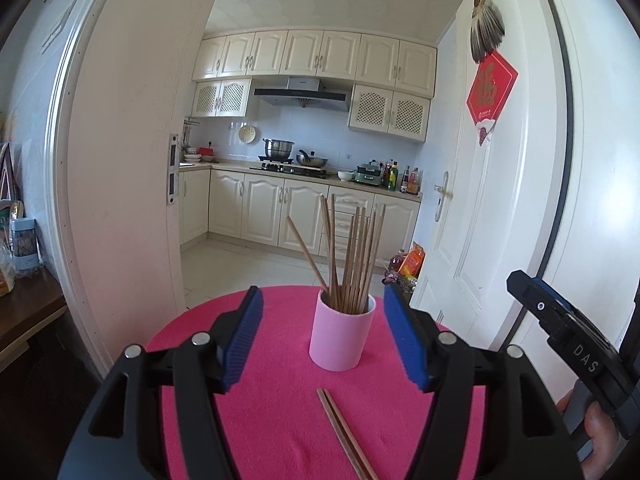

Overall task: Organize utensils
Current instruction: 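Lower the left tool onto a chopstick and close it while the right tool grasps the other chopstick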

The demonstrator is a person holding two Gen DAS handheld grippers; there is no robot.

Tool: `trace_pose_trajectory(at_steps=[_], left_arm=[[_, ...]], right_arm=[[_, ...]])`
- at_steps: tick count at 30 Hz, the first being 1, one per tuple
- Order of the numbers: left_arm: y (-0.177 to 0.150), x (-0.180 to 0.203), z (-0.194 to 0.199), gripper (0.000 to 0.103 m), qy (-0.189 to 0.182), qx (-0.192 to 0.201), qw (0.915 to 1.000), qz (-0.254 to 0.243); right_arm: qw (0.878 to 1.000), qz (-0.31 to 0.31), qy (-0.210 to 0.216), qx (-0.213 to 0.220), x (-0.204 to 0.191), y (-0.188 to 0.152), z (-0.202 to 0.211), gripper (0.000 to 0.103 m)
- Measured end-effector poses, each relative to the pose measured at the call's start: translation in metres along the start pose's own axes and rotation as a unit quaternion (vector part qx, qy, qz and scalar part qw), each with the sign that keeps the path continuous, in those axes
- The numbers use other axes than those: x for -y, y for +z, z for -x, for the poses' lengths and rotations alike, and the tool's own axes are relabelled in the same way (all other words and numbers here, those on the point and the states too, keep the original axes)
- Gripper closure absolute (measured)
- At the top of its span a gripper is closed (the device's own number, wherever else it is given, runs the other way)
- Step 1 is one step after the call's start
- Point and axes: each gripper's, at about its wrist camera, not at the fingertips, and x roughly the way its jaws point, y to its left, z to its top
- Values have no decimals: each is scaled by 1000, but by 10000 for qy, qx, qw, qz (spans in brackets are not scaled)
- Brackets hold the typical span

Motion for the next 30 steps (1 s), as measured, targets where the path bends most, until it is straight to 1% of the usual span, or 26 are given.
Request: trace_pose_trajectory(at_steps=[7, 10, 14, 16, 18, 21, 23, 27, 30], left_arm=[[-22, -2, 9, 35, 153, -396, 9991, -66], [-35, -2, 4, 35, 174, -815, 9965, -105], [-55, 0, -11, 35, 143, -1459, 9891, -136], [-66, 2, -21, 35, 213, -1796, 9834, -173], [-77, 4, -33, 35, 237, -2181, 9754, -194], [-94, 7, -51, 35, 191, -2708, 9623, -167], [-105, 9, -63, 35, 224, -3058, 9517, -172], [-121, 9, -84, 35, 304, -3513, 9357, -83], [-130, 7, -98, 35, 335, -3779, 9252, 39]], right_arm=[[9993, -47, -51, -358, -1, -22, 10, 40], [9982, -27, -91, -599, -1, -32, 9, 38], [9954, 29, -114, -946, -2, -49, 3, 37], [9940, 58, -107, -1086, -2, -57, -1, 37], [9926, 84, -142, -1200, -2, -66, -4, 37], [9898, 18, -151, -1416, 3, -78, -12, 37], [9875, -71, -166, -1567, 7, -85, -17, 37], [9836, -293, -195, -1767, 17, -92, -25, 36], [9809, -439, -176, -1884, 24, -97, -30, 36]])
